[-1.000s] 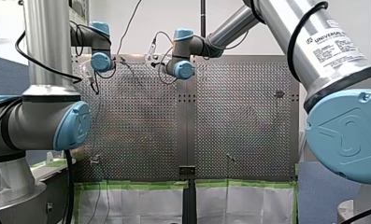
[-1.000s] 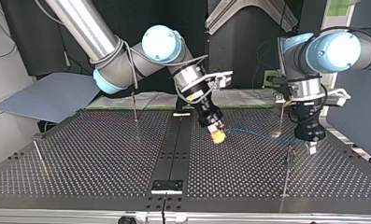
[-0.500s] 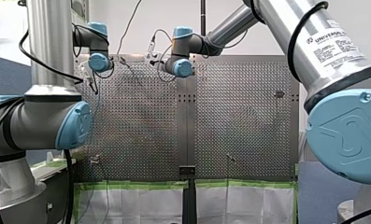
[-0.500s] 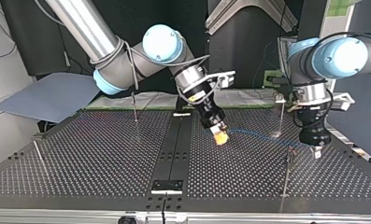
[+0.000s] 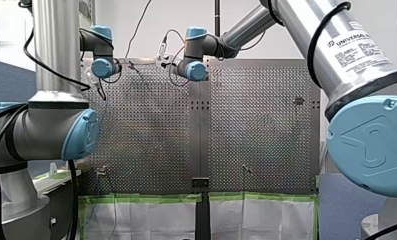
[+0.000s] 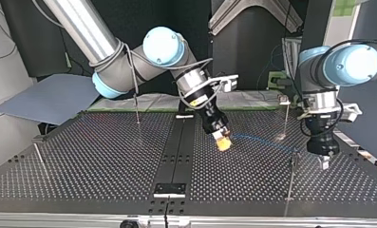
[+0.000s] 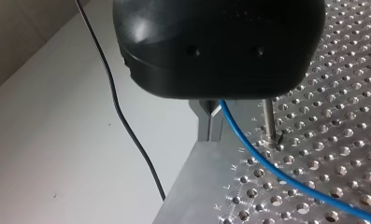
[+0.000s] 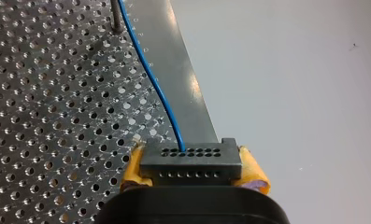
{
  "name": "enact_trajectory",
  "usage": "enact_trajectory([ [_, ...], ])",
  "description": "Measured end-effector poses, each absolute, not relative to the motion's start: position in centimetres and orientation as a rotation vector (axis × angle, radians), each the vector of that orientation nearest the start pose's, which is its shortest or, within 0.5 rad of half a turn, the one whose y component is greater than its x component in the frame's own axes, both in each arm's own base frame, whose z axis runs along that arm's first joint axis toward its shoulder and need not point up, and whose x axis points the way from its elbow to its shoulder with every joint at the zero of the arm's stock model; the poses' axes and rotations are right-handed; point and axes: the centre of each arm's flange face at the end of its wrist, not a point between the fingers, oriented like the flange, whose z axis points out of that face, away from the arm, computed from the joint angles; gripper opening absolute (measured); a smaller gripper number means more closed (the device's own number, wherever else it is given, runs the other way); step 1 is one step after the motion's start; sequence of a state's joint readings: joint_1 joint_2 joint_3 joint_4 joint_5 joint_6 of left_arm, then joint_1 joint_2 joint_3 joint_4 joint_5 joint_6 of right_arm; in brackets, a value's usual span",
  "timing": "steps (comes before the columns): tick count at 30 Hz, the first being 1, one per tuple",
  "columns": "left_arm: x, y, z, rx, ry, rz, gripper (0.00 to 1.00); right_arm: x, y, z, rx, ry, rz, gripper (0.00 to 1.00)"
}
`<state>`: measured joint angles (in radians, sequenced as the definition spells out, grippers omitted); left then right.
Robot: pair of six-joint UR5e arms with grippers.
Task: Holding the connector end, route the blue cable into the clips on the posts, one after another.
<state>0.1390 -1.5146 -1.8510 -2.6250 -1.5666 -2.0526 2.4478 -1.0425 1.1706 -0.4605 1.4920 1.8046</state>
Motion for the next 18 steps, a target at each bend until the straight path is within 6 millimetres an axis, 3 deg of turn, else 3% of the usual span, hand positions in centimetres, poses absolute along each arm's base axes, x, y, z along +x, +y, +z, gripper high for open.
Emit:
enact_trajectory([
  [9,50.6,-6.0,42.1,-0.389,1.245,-0.319,0.0,64.9,-36.3,41.7,-1.873,0.825,-2.806,0.0],
  [18,51.2,-5.4,42.6,-0.382,1.202,-0.371,0.0,64.5,-37.1,41.6,-1.874,0.837,-2.813,0.0],
])
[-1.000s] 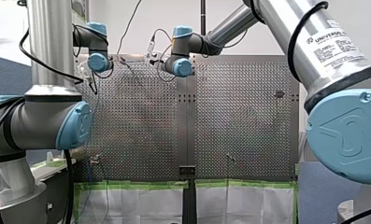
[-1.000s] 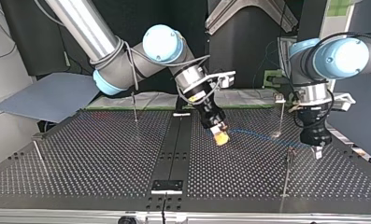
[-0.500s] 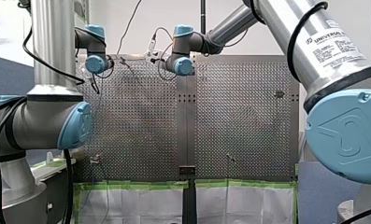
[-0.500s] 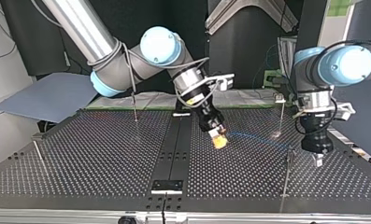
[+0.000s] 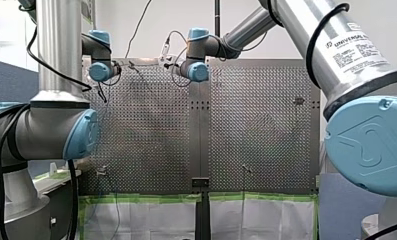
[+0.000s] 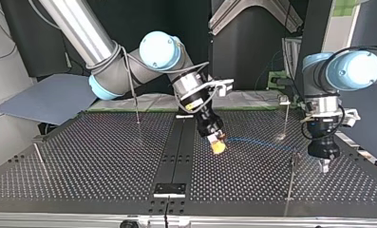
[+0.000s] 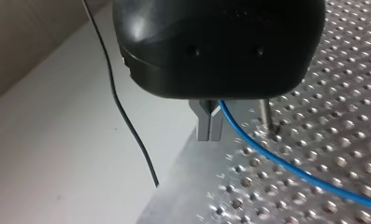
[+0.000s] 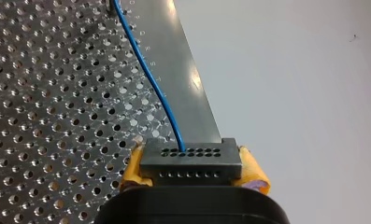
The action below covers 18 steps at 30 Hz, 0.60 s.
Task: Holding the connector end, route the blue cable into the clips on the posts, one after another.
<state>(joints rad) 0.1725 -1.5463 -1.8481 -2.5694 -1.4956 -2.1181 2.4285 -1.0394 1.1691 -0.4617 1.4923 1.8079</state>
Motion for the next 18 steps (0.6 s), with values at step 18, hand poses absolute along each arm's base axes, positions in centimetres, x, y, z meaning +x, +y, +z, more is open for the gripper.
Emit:
enact_trajectory([
  [18,53.4,-4.7,41.7,-0.395,1.174,-0.466,0.0,64.3,-37.8,41.4,-1.882,0.826,-2.815,0.0],
])
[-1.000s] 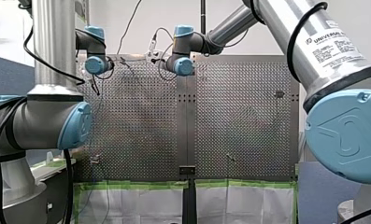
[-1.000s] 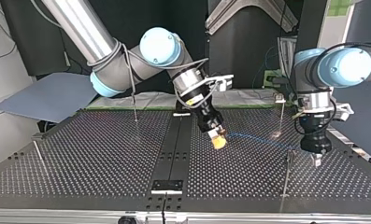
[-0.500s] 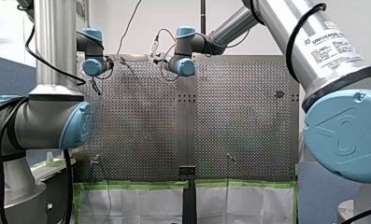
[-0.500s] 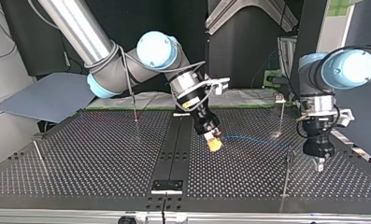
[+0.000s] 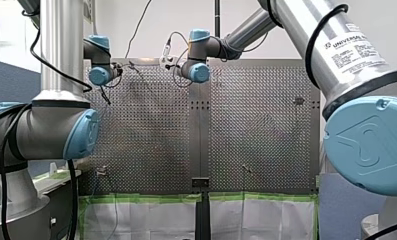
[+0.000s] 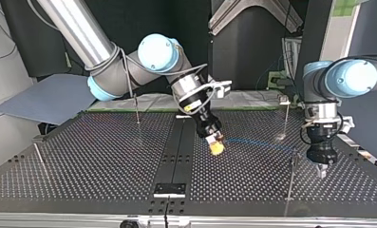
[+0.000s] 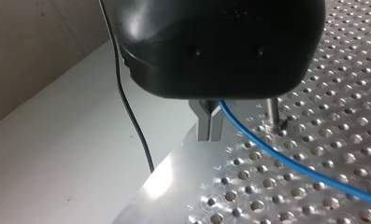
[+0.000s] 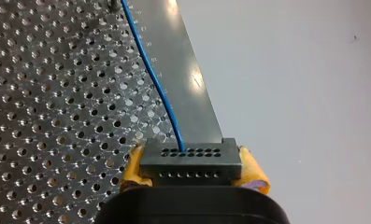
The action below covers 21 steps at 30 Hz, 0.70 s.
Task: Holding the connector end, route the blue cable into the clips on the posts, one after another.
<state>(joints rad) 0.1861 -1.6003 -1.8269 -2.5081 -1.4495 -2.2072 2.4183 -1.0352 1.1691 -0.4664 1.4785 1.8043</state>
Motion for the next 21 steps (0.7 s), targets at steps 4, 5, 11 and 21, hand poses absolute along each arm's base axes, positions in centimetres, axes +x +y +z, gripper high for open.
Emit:
enact_trajectory([
  [4,53.6,-4.7,41.8,-0.393,1.169,-0.468,0.0,64.1,-38.1,41.3,-1.883,0.836,-2.818,0.0],
  [5,53.7,-4.7,41.9,-0.392,1.167,-0.468,0.0,64.1,-38.2,41.2,-1.884,0.839,-2.818,0.0],
  [11,54.3,-4.8,42.4,-0.385,1.16,-0.474,0.0,64.0,-39.1,40.4,-1.891,0.856,-2.815,0.0],
  [21,55.5,-4.5,41.7,-0.395,1.174,-0.478,0.0,63.9,-40.2,39.6,-1.888,0.876,-2.823,0.0],
])
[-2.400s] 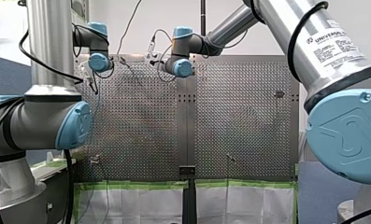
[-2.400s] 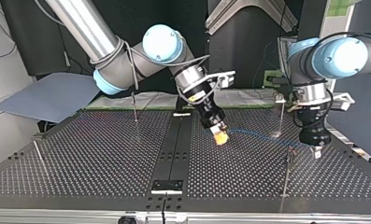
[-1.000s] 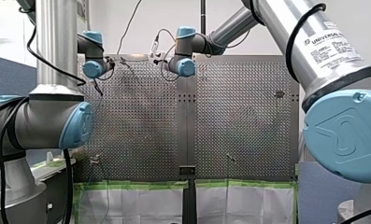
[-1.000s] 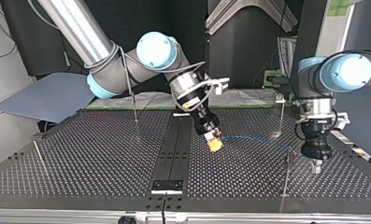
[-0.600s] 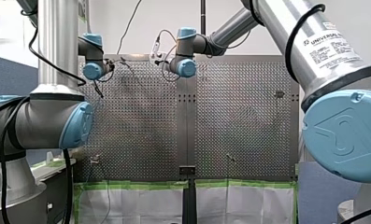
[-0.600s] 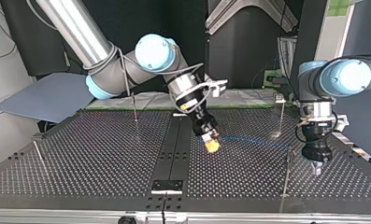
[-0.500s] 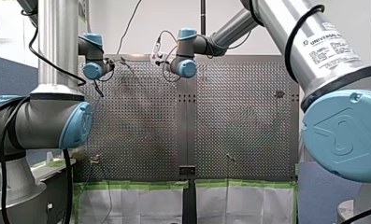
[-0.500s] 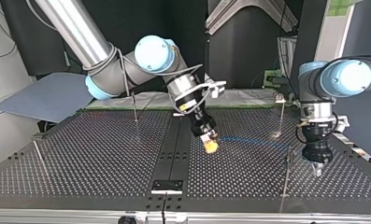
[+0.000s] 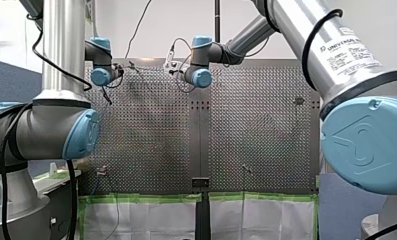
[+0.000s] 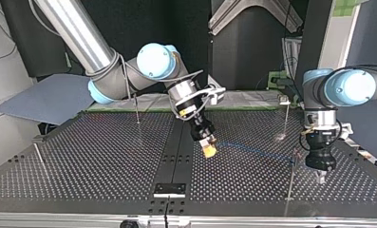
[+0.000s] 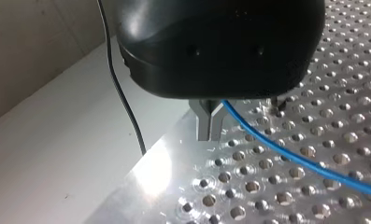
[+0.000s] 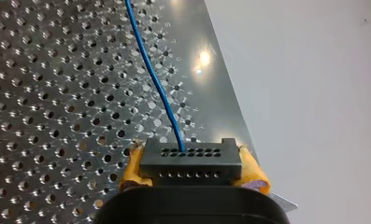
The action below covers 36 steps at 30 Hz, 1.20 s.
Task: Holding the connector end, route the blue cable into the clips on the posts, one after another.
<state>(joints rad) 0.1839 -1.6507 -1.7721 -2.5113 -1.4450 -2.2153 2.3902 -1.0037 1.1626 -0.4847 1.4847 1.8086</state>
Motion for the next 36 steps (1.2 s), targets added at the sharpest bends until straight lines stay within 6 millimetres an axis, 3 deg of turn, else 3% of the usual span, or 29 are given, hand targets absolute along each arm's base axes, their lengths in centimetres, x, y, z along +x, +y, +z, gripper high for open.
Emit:
enact_trajectory([
  [13,56.1,-3.9,41.6,-0.408,1.16,-0.489,0.0,63.7,-42.2,41.9,-1.825,0.864,-2.881,0.0],
  [24,56.9,-4.3,41.4,-0.401,1.162,-0.507,0.0,64.8,-44.2,39.5,-1.849,0.885,-2.846,0.0],
  [30,56.9,-4.1,41.4,-0.404,1.16,-0.508,0.0,65.1,-44.4,39.3,-1.855,0.879,-2.838,0.0],
  [31,56.9,-4.1,41.4,-0.405,1.16,-0.508,0.11,65.1,-44.4,39.3,-1.856,0.877,-2.837,0.0],
  [32,56.9,-4.1,41.4,-0.406,1.159,-0.508,0.11,65.1,-44.3,39.3,-1.857,0.876,-2.837,0.0],
  [34,56.9,-4.0,41.4,-0.407,1.159,-0.507,0.38,65.2,-44.2,39.3,-1.86,0.872,-2.835,0.0],
  [36,56.9,-4.0,41.4,-0.408,1.16,-0.507,0.44,65.3,-44.0,39.4,-1.861,0.866,-2.834,0.0],
])
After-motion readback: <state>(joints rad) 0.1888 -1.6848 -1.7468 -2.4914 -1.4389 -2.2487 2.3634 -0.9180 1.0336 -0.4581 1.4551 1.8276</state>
